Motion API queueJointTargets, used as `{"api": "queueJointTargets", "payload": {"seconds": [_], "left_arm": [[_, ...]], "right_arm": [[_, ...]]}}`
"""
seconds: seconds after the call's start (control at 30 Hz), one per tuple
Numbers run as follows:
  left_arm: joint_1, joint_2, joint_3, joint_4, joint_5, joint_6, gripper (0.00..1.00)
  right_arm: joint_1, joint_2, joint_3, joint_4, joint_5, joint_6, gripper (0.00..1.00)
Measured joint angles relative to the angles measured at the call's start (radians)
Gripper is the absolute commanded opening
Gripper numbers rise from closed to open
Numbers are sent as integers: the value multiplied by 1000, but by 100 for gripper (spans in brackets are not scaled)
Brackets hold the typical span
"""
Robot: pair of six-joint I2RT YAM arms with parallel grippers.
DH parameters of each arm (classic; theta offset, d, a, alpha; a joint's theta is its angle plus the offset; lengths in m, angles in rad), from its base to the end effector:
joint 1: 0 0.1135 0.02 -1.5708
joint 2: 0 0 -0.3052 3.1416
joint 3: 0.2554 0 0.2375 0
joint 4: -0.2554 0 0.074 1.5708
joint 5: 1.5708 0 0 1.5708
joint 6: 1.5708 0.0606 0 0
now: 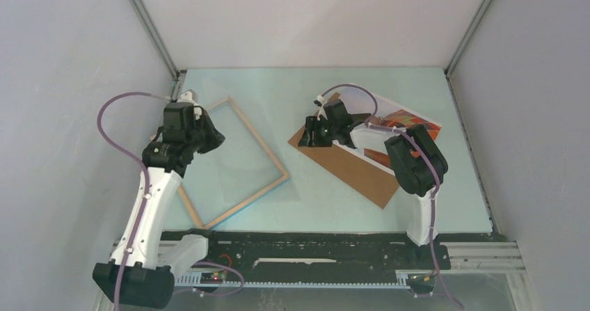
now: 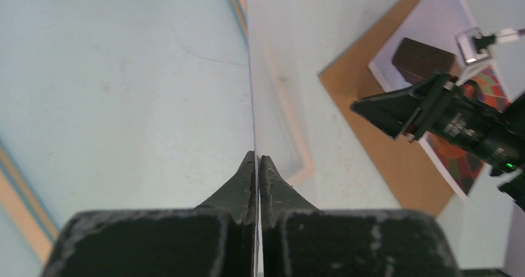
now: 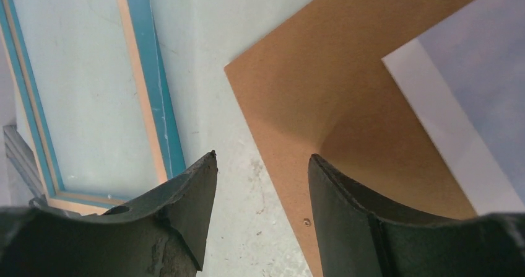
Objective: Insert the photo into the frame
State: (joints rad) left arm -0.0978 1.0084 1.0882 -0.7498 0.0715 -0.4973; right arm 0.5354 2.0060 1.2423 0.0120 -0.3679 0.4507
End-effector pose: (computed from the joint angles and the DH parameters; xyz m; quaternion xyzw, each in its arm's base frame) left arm 0.1856 -0.0226 0.3663 -0.1633 0.8849 -0.1583 0.4065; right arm 0.3772 0.2491 0.1855 -0.1109 0.8979 0.3331 0.2654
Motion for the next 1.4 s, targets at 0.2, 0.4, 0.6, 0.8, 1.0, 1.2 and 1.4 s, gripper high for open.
{"api": "queueJointTargets", "payload": {"seconds": [0.2, 0.4, 0.6, 0.8, 1.0, 1.2, 1.4], "left_arm": [[34, -64, 0, -56, -87, 28, 0], [111, -111, -2, -71, -167, 51, 0], [159, -184, -24, -48, -198, 53, 0], [159, -206, -25, -21, -180, 54, 0], [159, -206, -25, -18, -161, 55, 0], [159, -205, -24, -19, -145, 63, 0], [159, -193, -24, -18, -142, 61, 0]], "right_arm": [[69, -3, 3, -6, 16, -27, 64], [135, 9, 62, -34, 29, -42, 63], [184, 46, 141, -100, 98, -80, 61], [223, 94, 209, -175, 143, -119, 61], [272, 188, 370, -291, 212, -158, 57], [300, 211, 415, -353, 277, -164, 54], [310, 224, 442, -386, 298, -172, 39]]}}
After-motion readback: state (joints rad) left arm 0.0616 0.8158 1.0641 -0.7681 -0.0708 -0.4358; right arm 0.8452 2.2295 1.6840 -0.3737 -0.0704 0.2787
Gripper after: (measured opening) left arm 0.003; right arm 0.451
